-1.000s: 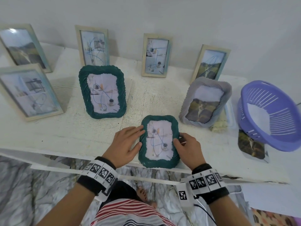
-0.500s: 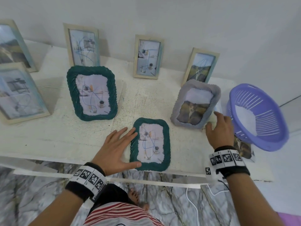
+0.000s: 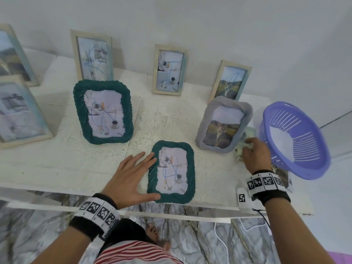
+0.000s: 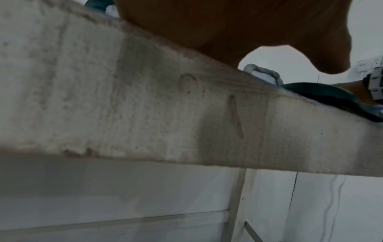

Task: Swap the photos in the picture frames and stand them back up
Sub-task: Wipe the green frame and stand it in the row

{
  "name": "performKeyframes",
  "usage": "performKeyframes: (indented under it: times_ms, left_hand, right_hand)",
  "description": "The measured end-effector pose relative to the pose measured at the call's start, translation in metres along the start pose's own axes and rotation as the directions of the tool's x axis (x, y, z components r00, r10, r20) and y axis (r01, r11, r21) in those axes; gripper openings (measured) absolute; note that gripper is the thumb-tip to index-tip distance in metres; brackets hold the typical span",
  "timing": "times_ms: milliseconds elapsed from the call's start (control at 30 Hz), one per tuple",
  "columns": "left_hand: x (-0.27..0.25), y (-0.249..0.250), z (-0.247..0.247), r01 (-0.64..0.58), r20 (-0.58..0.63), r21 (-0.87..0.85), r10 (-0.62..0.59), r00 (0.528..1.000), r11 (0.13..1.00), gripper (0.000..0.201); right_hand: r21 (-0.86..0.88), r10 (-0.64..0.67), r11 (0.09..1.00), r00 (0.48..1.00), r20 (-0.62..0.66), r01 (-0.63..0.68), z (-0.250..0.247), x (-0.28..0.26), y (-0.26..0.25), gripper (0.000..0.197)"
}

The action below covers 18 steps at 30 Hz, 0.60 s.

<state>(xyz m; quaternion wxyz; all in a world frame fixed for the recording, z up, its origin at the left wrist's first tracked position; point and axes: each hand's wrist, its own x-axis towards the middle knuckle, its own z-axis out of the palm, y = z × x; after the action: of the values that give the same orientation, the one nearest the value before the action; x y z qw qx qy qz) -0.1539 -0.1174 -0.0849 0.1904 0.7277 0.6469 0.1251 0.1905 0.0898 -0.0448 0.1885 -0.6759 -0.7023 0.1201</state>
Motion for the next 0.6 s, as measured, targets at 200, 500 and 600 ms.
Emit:
performKeyframes:
  times_ms: [200,500,600]
  left_hand:
    - [0.000,0.002,-0.001,-0.007,0.028,0.021,0.007,1.000,1.000,0.118]
    - [0.000,0.004,0.002,-0.019,0.062,0.124,0.012,0.998,0.992,0.129]
    - [0.001,0.005,0.003,-0.022,0.060,0.134,0.014,0.998,0.991,0.127]
  right_hand:
    - [0.093,0.042,0.995,0.997,-0.071,-0.035,-0.022,-0.058,-0.008,0.024]
    - [0.293,-0.365,0.907,0.912,0.188,0.302,0.009,-0.130,-0.087,0.060]
    - [0.137,-0.440,0.898,0.838,0.322,0.419,0.031,-0.121,-0.109,0.058]
